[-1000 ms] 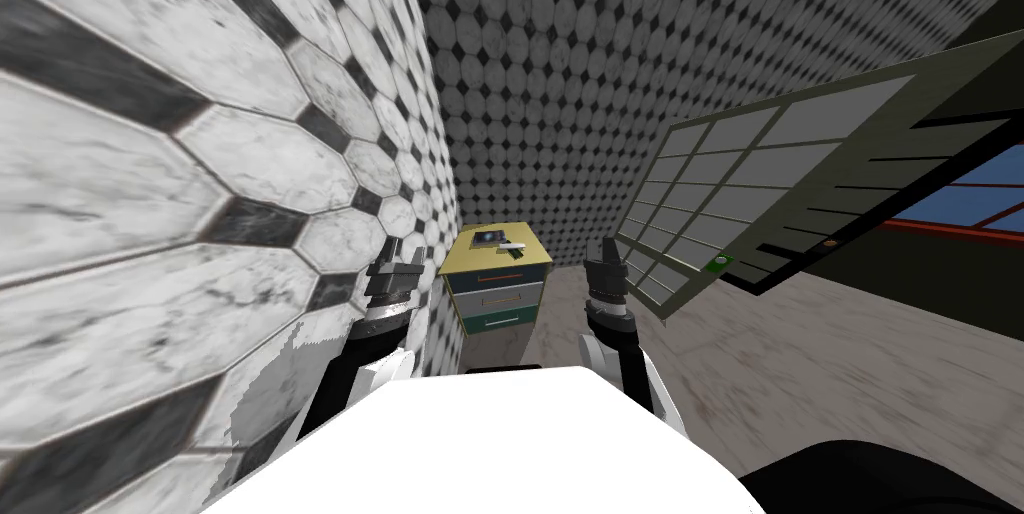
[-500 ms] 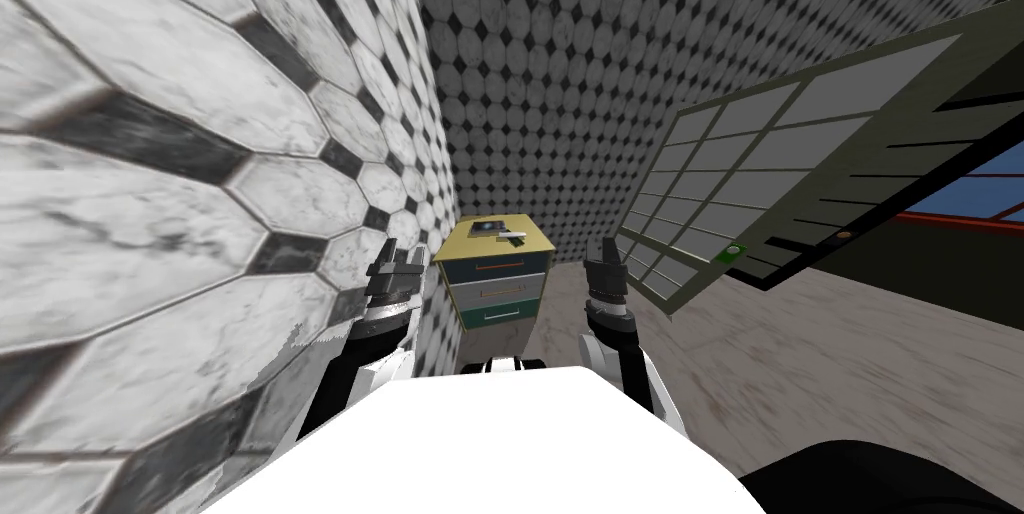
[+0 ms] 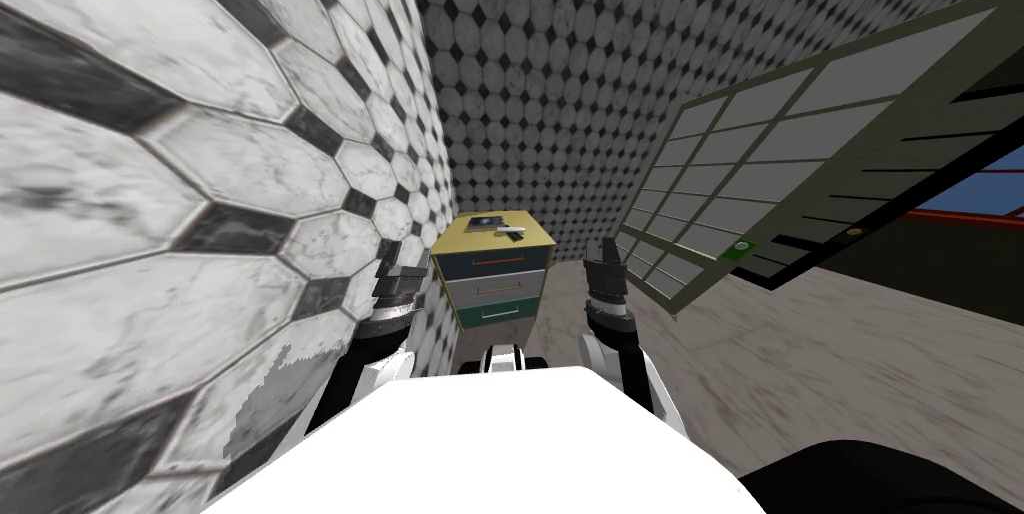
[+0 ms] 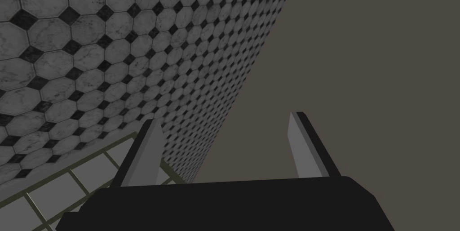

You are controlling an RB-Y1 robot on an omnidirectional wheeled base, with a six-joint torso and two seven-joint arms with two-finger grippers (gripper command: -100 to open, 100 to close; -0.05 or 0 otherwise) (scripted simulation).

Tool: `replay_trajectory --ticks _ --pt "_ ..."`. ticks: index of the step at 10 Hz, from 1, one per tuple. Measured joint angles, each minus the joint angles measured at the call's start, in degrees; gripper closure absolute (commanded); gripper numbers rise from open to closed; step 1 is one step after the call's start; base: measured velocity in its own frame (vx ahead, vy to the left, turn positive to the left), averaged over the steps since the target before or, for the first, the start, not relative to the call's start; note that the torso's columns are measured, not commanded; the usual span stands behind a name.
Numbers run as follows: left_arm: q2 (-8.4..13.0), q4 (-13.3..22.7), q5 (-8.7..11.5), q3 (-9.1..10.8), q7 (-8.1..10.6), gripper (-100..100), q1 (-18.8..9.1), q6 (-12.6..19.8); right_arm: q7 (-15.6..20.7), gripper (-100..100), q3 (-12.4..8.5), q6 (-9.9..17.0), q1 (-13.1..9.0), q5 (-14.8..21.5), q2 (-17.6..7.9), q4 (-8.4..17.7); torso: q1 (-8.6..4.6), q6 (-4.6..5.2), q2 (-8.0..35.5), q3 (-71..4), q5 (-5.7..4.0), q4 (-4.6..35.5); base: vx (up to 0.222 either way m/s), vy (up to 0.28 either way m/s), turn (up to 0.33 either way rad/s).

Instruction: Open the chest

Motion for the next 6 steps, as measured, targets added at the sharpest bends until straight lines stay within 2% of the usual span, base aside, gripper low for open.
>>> replay_trajectory --ticks 4,6 --pt "2.0 6.6 -0.2 0.42 -0.07 -100 -1.8 -4.9 0.0 0 0.0 0.0 0.0 0.0 0.0 0.0 0.02 0.00 0.0 0.0 0.00 0.0 0.052 -0.059 0.007" --pt "3.0 9.9 -0.2 0.78 0.13 -100 -1.9 -8.3 0.0 0 0.0 0.0 0.0 0.0 0.0 0.0 0.01 0.00 0.0 0.0 0.00 0.0 0.072 -0.079 0.011"
